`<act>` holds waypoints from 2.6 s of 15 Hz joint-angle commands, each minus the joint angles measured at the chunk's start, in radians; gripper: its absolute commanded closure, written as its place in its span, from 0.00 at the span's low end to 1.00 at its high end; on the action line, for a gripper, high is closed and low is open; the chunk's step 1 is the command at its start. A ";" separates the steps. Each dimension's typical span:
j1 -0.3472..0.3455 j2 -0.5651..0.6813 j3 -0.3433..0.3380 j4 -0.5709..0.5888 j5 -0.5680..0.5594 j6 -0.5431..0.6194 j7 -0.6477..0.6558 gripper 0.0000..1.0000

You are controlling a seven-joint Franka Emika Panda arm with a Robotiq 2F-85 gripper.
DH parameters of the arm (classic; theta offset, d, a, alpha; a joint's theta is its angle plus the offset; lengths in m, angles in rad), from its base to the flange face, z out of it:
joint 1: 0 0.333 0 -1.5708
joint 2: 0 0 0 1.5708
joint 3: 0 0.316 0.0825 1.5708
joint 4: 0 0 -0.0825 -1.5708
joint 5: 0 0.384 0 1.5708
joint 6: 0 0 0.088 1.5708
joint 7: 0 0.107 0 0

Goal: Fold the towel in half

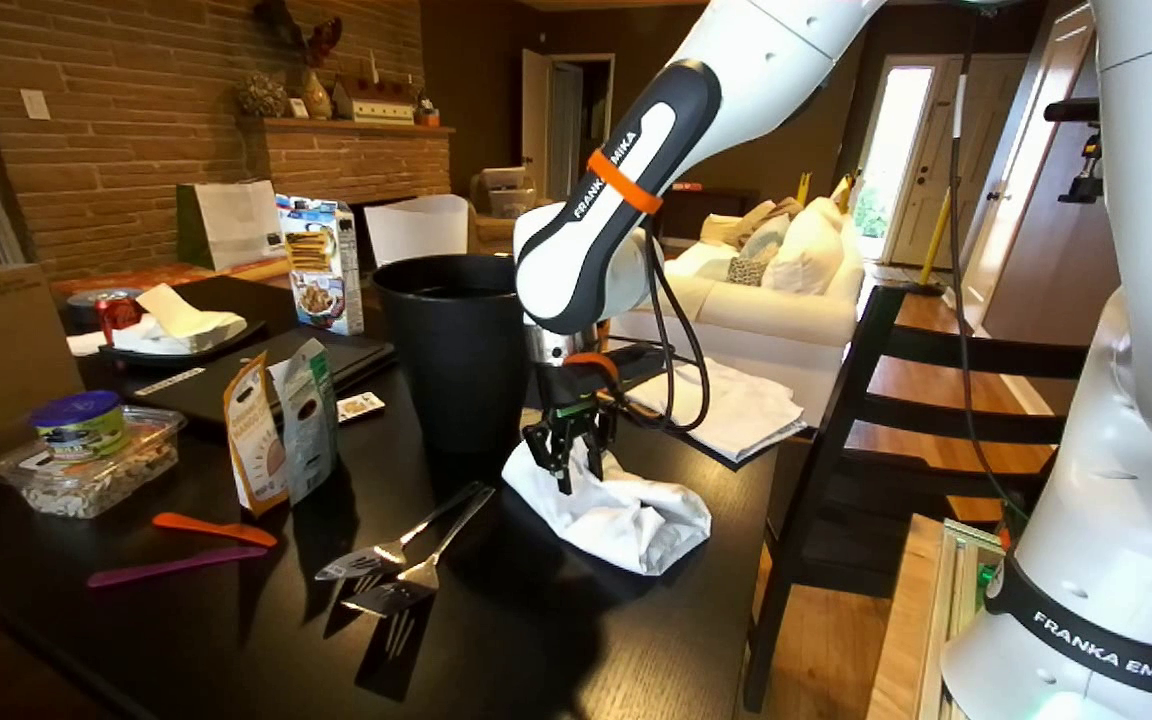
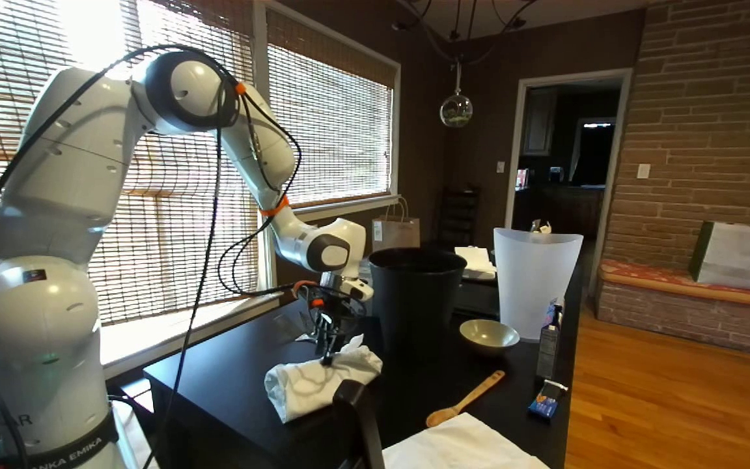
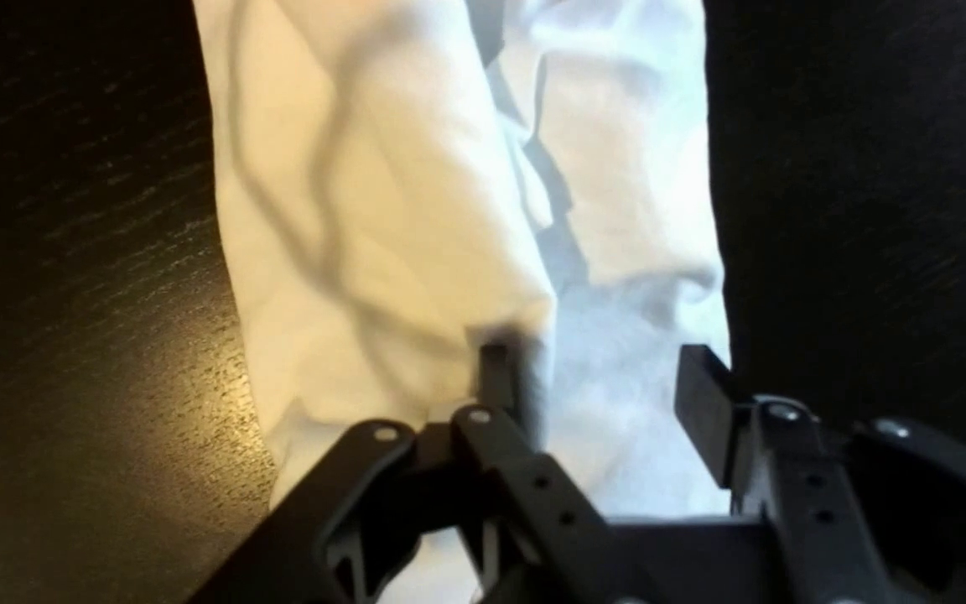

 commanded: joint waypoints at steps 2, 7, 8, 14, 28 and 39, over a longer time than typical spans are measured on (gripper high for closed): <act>0.003 -0.027 -0.008 -0.027 -0.003 0.017 -0.007 0.82; 0.003 -0.019 -0.012 -0.017 -0.003 0.005 -0.001 1.00; 0.003 -0.018 -0.012 -0.015 -0.001 0.003 -0.001 1.00; -0.010 -0.032 -0.002 -0.006 0.031 -0.011 -0.023 0.97; -0.002 0.039 0.040 0.052 0.148 -0.056 -0.084 0.97; 0.032 0.084 0.022 0.049 0.039 -0.024 -0.070 0.69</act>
